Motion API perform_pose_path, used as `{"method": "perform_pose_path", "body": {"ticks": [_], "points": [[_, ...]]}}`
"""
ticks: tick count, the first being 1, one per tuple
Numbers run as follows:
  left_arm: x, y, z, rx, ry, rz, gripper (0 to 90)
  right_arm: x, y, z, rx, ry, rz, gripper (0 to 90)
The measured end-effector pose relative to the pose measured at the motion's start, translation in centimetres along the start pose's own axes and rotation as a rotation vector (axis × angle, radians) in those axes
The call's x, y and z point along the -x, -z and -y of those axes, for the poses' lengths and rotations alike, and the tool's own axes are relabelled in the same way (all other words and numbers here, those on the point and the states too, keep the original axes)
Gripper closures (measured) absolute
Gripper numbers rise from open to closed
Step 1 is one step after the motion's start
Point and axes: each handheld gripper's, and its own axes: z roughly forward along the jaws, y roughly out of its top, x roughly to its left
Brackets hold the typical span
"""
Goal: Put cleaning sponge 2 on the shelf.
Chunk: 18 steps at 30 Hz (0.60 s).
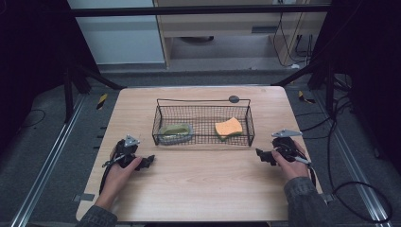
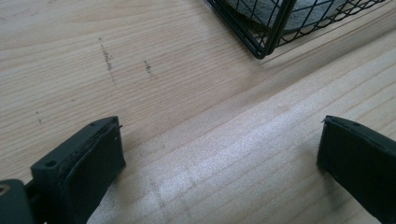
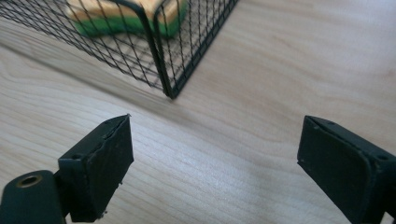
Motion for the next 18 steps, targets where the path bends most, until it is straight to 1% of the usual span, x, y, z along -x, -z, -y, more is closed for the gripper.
{"method": "perform_pose_path", "body": {"ticks": [2,3,5,7,14,16,17,18], "points": [[0.0,0.0,0.0,-0.002,-0.003,0.000,0.0,0.2,-1.0,0.8,-0.003,-0.022,0.019,10.5],[0.0,0.0,0.0,-0.002,-0.003,0.000,0.0,0.2,-1.0,0.8,-0.003,-0.022,0.019,10.5],[0.0,0.0,0.0,-0.003,-0.003,0.000,0.0,0.2,-1.5,1.2,-0.008,-0.037,0.027,10.0],[0.0,0.0,0.0,-0.001,-0.001,0.000,0.0,0.3,-1.9,1.5,-0.002,-0.061,0.033,9.9],[0.0,0.0,0.0,-0.001,-0.001,0.001,0.0,0.2,-2.6,2.0,-0.004,-0.062,0.043,9.4],[0.0,0.0,0.0,-0.003,-0.004,0.002,0.0,0.1,-2.7,2.1,0.005,-0.055,0.051,8.6],[0.0,0.0,0.0,0.000,-0.001,0.002,0.0,-0.1,-2.9,2.3,0.019,-0.043,0.065,7.9],[0.0,0.0,0.0,0.000,-0.001,0.002,0.0,-0.2,-2.9,2.3,0.016,-0.028,0.075,6.9]]}}
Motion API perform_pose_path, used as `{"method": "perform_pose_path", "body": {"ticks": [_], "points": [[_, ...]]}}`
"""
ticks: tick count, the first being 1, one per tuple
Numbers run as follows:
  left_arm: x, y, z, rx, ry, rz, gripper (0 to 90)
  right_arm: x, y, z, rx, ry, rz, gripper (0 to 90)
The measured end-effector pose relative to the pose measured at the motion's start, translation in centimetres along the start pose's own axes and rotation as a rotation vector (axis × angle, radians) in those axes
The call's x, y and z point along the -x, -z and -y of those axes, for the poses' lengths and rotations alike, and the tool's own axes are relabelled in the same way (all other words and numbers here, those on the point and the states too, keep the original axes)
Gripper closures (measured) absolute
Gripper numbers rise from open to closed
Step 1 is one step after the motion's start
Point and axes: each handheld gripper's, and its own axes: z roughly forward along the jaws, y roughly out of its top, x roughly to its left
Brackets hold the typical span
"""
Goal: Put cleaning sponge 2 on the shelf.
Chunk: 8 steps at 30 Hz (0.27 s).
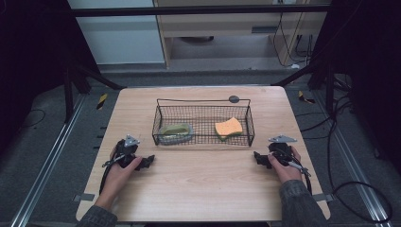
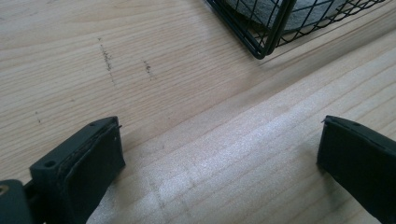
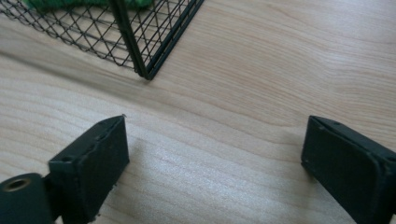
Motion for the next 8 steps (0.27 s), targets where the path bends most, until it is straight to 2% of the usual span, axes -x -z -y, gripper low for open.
{"method": "perform_pose_path", "body": {"ticks": [4,8], "points": [[0.01,0.00,0.00,0.001,0.000,0.000,0.0,-0.07,-0.03,-0.01,-0.002,0.001,-0.001,6.3],[-0.02,0.02,0.00,-0.002,-0.003,0.000,0.0,-0.15,-0.02,0.02,-0.010,-0.019,0.015,3.3]]}}
